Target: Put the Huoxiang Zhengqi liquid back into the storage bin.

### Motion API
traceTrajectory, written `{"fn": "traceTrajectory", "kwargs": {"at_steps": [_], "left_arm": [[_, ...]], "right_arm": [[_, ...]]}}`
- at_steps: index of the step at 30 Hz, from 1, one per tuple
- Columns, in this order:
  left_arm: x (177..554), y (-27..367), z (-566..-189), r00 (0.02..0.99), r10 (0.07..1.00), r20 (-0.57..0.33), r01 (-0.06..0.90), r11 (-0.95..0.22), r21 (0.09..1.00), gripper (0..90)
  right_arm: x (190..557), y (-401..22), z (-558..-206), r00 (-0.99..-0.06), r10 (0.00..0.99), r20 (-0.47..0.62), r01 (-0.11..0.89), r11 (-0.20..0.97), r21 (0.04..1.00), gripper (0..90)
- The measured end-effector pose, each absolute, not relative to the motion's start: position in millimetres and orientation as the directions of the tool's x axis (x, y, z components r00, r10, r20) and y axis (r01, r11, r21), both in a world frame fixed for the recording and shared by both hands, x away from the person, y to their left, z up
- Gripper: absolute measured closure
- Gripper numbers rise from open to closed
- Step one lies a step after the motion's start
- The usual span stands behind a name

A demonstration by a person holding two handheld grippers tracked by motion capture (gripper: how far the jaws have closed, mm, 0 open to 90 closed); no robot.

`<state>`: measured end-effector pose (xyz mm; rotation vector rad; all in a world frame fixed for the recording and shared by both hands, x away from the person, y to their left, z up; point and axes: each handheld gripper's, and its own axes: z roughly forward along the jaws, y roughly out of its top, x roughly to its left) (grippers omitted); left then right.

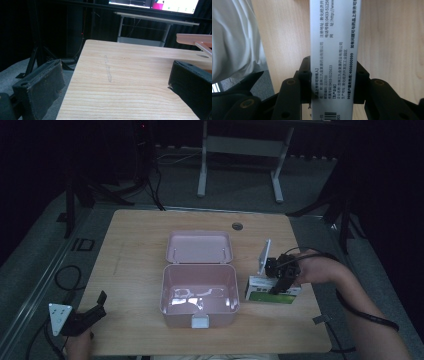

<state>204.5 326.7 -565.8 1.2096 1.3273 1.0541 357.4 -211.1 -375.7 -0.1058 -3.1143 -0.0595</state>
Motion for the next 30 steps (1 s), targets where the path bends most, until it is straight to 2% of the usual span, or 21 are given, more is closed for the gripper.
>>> {"fn": "traceTrajectory", "kwargs": {"at_steps": [10,16,25,30], "left_arm": [[204.5,326.7,-565.7,0.013,0.993,-0.119,0.110,0.116,0.987,0.2],[204.5,326.8,-565.7,0.014,0.993,-0.120,0.110,0.117,0.987,0.2],[204.3,326.8,-565.8,0.017,0.993,-0.118,0.109,0.115,0.987,0.2],[204.1,326.7,-565.9,0.018,0.993,-0.117,0.107,0.114,0.988,0.2]], "right_arm": [[350.9,-194.2,-333.7,-0.999,0.047,-0.019,0.045,0.996,0.077,61.8],[347.2,-179.6,-319.3,-0.999,0.024,-0.024,0.022,0.997,0.070,61.8],[344.9,-159.0,-302.7,-1.000,-0.010,-0.017,-0.011,0.994,0.112,61.8],[341.5,-134.7,-299.6,-0.999,-0.044,-0.015,-0.045,0.992,0.117,61.8]]}}
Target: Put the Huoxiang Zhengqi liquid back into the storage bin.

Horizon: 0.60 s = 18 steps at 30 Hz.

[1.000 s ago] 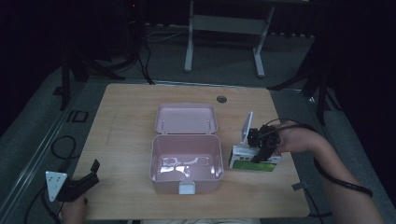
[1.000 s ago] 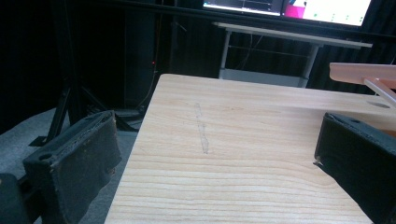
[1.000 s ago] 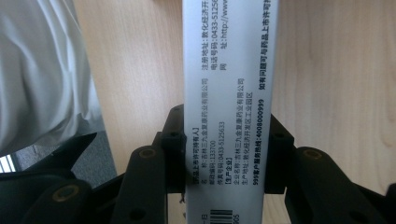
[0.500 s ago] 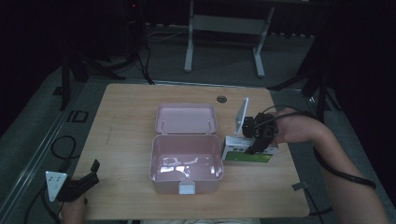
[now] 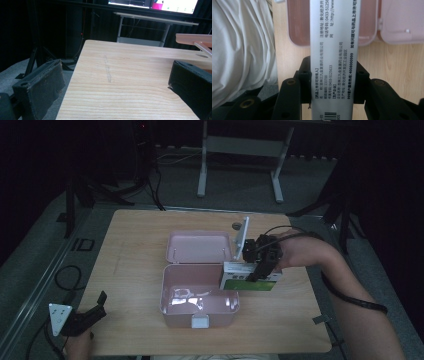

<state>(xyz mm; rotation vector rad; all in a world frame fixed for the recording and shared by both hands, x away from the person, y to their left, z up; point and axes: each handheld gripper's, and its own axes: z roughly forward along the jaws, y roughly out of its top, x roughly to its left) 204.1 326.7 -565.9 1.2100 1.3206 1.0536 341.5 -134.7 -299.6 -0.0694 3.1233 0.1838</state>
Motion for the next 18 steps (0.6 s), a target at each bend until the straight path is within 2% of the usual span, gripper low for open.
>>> {"fn": "traceTrajectory", "kwargs": {"at_steps": [5,10,18], "left_arm": [[203.9,326.8,-566.0,0.020,0.993,-0.118,0.104,0.116,0.988,0.2],[203.8,327.0,-566.1,0.022,0.993,-0.119,0.101,0.116,0.988,0.2],[203.8,327.0,-566.1,0.023,0.993,-0.119,0.101,0.117,0.988,0.2]], "right_arm": [[339.1,-113.9,-300.1,-0.998,-0.065,-0.017,-0.066,0.991,0.114,61.8],[334.8,-96.1,-301.7,-0.995,-0.102,-0.010,-0.102,0.982,0.159,61.8],[330.0,-65.7,-320.4,-0.991,-0.133,-0.001,-0.132,0.979,0.154,61.8]]}}
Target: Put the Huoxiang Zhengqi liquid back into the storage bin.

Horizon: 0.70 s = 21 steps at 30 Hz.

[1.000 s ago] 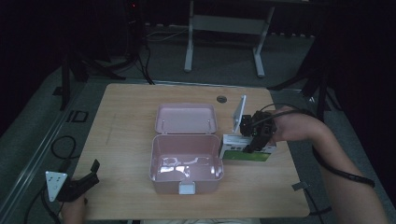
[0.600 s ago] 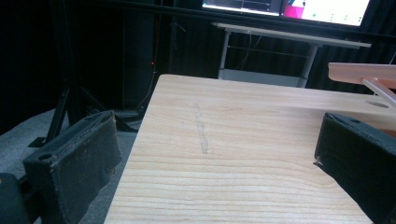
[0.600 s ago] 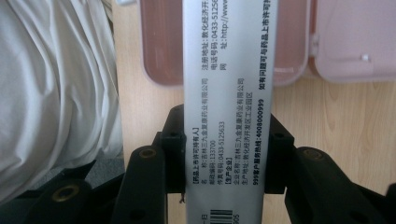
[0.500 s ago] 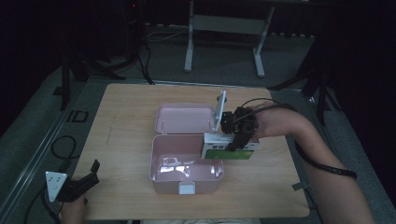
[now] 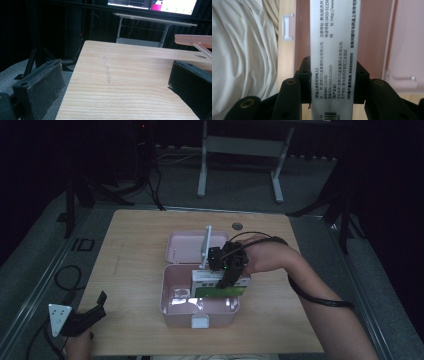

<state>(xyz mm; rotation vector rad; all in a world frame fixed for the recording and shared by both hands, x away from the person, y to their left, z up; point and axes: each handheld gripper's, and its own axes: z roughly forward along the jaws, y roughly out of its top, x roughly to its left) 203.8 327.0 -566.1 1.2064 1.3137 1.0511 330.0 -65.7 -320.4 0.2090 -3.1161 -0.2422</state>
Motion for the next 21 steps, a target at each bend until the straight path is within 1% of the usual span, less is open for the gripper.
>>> {"fn": "traceTrajectory", "kwargs": {"at_steps": [5,13,15,21], "left_arm": [[203.6,327.3,-566.1,0.025,0.992,-0.120,0.101,0.117,0.988,0.2],[203.8,327.1,-566.1,0.028,0.992,-0.120,0.101,0.116,0.988,0.2],[203.7,327.3,-566.1,0.029,0.992,-0.119,0.101,0.115,0.988,0.2],[204.0,326.9,-566.1,0.030,0.993,-0.117,0.102,0.114,0.988,0.2]], "right_arm": [[331.5,-51.3,-334.8,-0.991,-0.134,0.025,-0.129,0.979,0.160,61.8],[330.0,-36.2,-361.2,-0.990,-0.128,0.052,-0.121,0.984,0.127,61.8],[331.1,-32.7,-375.9,-0.991,-0.117,0.060,-0.109,0.988,0.110,61.7],[332.8,-31.1,-402.5,-0.992,-0.102,0.078,-0.097,0.993,0.073,61.7]]}}
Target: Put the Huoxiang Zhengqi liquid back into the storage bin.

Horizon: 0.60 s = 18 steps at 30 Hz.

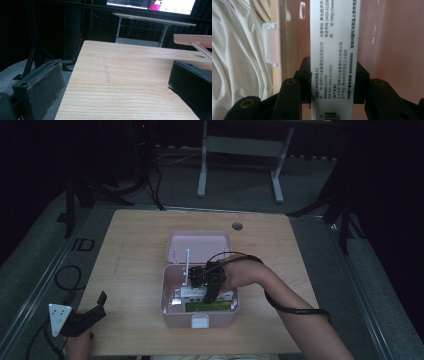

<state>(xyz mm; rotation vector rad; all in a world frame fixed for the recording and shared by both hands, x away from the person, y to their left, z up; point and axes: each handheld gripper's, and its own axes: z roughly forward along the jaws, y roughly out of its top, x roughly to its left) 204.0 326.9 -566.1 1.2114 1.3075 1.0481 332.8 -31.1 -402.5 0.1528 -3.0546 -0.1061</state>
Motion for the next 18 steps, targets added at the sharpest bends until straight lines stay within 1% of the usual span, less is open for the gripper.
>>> {"fn": "traceTrajectory", "kwargs": {"at_steps": [8,13,18], "left_arm": [[203.8,326.9,-566.1,0.031,0.993,-0.115,0.103,0.112,0.988,0.2],[204.0,326.9,-566.0,0.032,0.993,-0.115,0.103,0.112,0.988,0.2],[203.9,327.2,-566.1,0.033,0.993,-0.117,0.103,0.113,0.988,0.2]], "right_arm": [[335.0,-31.1,-427.0,-0.993,-0.077,0.094,-0.073,0.996,0.054,61.7],[335.4,-30.2,-445.5,-0.994,-0.068,0.087,-0.067,0.998,0.016,61.7],[336.0,-29.8,-452.8,-0.993,-0.062,0.097,-0.062,0.998,0.012,61.6]]}}
